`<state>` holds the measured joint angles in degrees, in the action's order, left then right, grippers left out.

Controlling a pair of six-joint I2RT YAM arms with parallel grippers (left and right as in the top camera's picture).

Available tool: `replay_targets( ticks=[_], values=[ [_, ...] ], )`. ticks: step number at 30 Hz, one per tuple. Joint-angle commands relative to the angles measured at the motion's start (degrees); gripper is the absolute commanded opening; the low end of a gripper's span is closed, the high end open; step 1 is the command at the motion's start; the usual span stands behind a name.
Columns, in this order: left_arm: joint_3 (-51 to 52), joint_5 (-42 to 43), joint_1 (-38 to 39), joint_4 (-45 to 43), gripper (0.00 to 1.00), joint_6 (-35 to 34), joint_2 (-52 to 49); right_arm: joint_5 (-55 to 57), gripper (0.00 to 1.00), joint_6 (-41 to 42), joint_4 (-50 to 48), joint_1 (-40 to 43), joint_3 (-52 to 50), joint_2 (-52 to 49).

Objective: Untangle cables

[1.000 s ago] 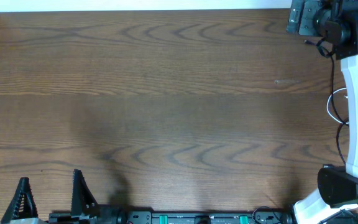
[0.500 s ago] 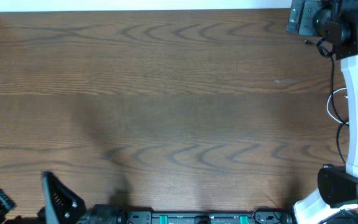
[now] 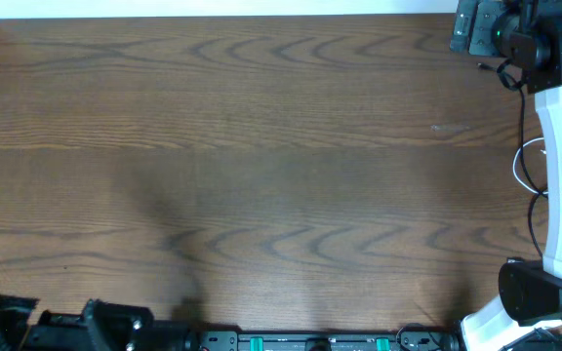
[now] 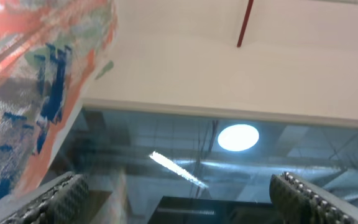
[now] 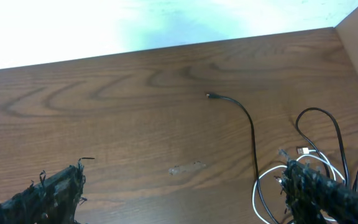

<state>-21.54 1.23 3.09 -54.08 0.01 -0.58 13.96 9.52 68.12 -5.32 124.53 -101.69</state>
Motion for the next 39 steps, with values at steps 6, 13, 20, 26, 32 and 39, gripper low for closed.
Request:
replay_targets(
  ticks=[6, 13, 20, 26, 32, 39],
  values=[
    [11.2, 1.1, -0.3, -14.9, 0.98, 0.8, 0.5, 0.7, 0.99, -0.8, 0.1, -0.3, 0.4, 0.6],
    [17.0, 1.1, -0.3, -26.7, 0.98, 0.8, 0.5, 0.7, 0.99, -0.8, 0.1, -0.3, 0.4, 0.6],
    [17.5, 1.1, -0.3, -31.7, 0.98, 3.0, 0.5, 0.7, 0.99, -0.8, 0.1, -0.3, 0.4, 0.6],
    [17.7, 1.2, -0.7, -35.5, 0.98, 5.1, 0.5, 0.7, 0.99, -0.8, 0.1, -0.3, 0.4, 0.6],
    [19.9, 1.1, -3.0, -35.9, 0.98, 5.3, 0.5, 0.7, 0.99, -0.8, 0.3, -0.3, 0.4, 0.6],
    [21.3, 0.7, -2.9, -32.2, 0.98, 5.3, 0.5, 0.7, 0.99, -0.8, 0.3, -0.3, 0.4, 0.6]
  ],
)
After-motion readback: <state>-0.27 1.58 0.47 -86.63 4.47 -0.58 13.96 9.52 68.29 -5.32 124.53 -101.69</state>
